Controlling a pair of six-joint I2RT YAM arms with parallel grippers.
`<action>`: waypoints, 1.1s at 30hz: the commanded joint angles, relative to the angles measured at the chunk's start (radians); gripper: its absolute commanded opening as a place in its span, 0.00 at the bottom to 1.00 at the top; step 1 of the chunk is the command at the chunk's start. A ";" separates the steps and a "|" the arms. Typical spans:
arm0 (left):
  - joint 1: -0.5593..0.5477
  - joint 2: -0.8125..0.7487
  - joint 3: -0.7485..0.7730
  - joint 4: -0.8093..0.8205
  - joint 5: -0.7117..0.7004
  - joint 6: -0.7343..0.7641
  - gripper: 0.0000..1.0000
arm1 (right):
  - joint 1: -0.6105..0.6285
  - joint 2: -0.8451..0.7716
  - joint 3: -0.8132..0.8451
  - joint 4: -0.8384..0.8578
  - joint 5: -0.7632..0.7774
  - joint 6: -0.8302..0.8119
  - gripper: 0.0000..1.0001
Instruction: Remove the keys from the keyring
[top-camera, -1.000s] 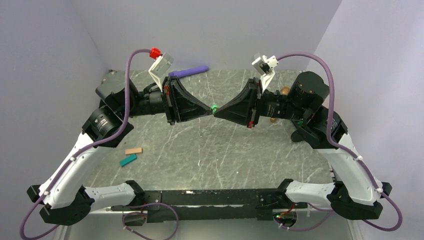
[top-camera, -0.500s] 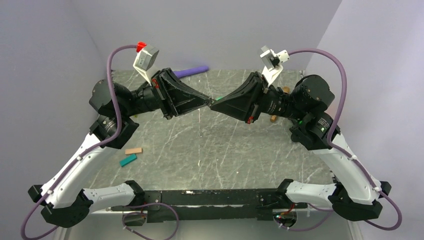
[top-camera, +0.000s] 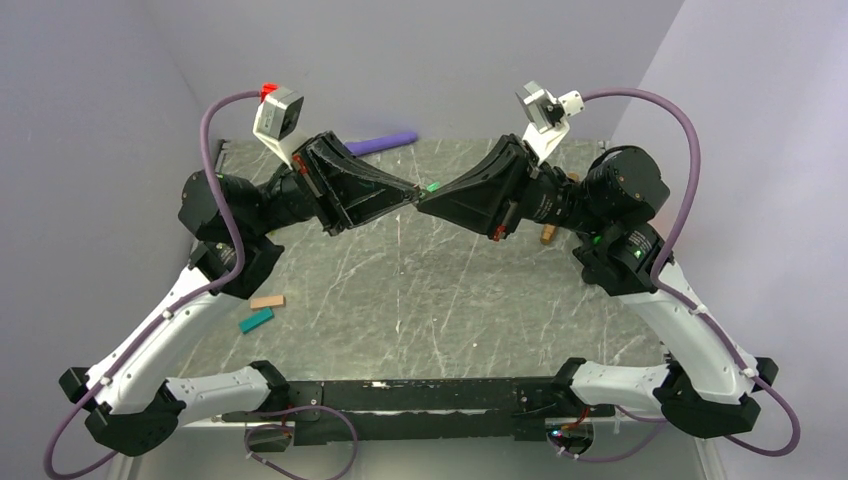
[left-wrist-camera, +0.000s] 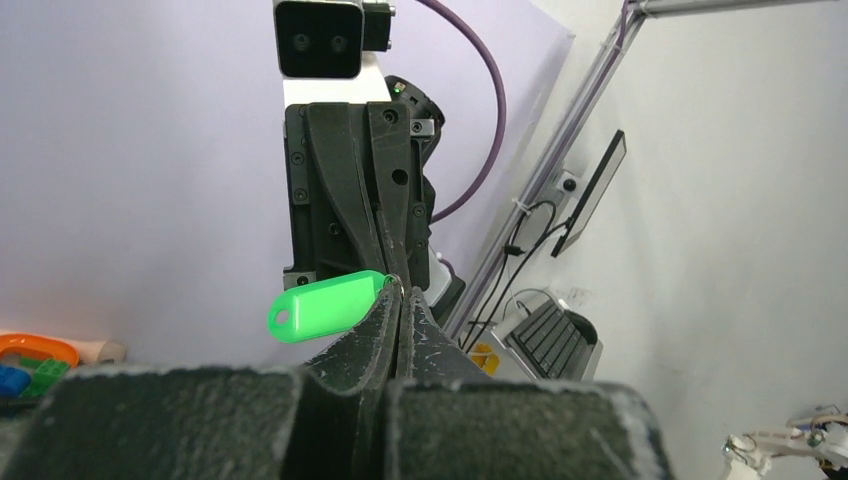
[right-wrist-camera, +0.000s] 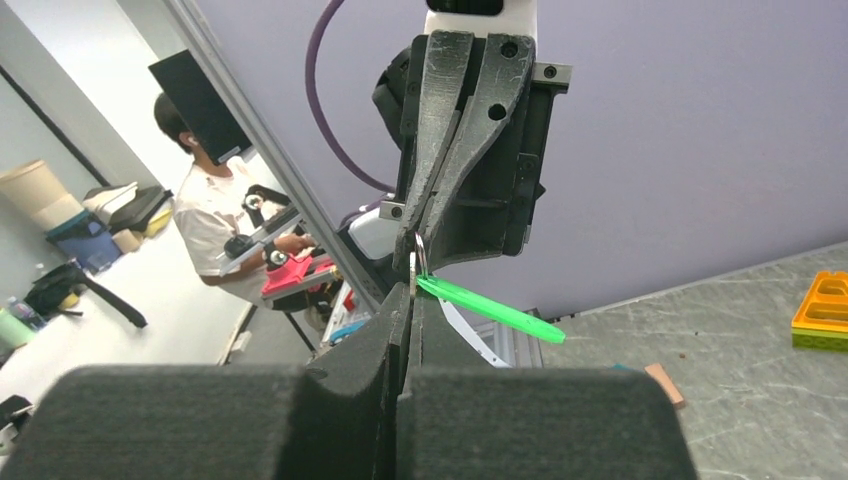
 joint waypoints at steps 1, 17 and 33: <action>-0.045 -0.010 -0.074 0.100 -0.015 -0.048 0.00 | -0.002 0.034 -0.002 0.063 0.109 0.016 0.00; -0.152 -0.032 -0.207 0.185 -0.296 0.014 0.00 | -0.002 0.029 -0.094 0.267 0.217 0.122 0.00; -0.166 0.101 0.098 -0.262 -0.139 0.191 0.00 | -0.002 0.007 -0.032 0.070 0.177 -0.009 0.00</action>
